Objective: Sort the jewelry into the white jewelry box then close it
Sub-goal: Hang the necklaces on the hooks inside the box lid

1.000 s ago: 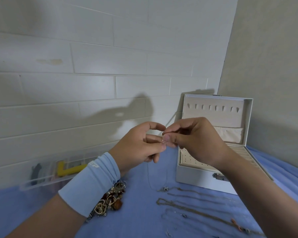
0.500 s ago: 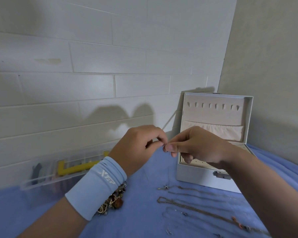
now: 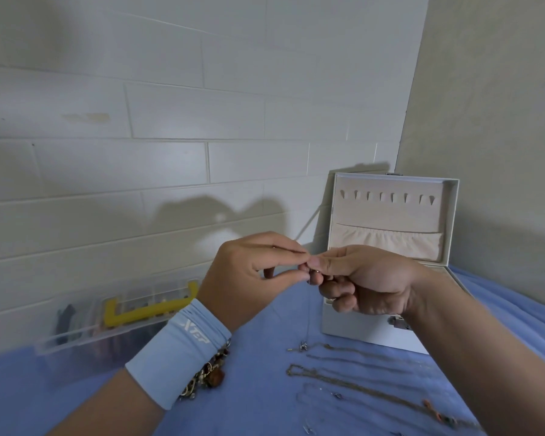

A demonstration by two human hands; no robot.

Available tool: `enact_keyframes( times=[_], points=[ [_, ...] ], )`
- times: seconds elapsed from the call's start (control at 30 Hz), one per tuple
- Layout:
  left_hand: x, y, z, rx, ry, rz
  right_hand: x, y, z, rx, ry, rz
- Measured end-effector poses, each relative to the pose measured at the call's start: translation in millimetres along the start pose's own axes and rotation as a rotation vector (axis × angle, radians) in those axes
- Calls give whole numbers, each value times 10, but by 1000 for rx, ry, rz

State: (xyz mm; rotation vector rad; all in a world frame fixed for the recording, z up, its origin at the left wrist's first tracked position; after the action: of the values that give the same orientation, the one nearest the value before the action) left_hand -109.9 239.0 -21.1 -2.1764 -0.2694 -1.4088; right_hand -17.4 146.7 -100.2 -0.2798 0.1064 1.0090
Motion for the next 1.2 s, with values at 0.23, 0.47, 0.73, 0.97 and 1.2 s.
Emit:
enact_keyframes(
  times=[0.23,0.47,0.73,0.97,1.2],
  points=[
    [-34,-72,-8,92,1,-120,26,32,17,88,-3,-14],
    [-103,84,369,-22,-379,11,7,-86,18,-45,-17,-86],
    [-171,140,613,-212,-650,51,-129,-194,398,-545,-299,-333],
    [-228,156,635,-353,-809,3,-155,-210,474,-499,-406,-378],
    [-364,290,685,-513,-1078,113,-120,-231,474,-415,-478,-426]
  ],
)
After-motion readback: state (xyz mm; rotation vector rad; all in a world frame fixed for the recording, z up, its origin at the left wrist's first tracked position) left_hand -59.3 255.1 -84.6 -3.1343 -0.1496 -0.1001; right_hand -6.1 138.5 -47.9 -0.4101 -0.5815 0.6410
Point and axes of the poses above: each hand's wrist, its own x-axis towards the middle knuckle, its own y-axis out of the palm, z = x × y, the point moved 10 cm from there along x, towards the middle knuckle, and after that the axes turned 12 degrees about -x, right-handed, at the moved point
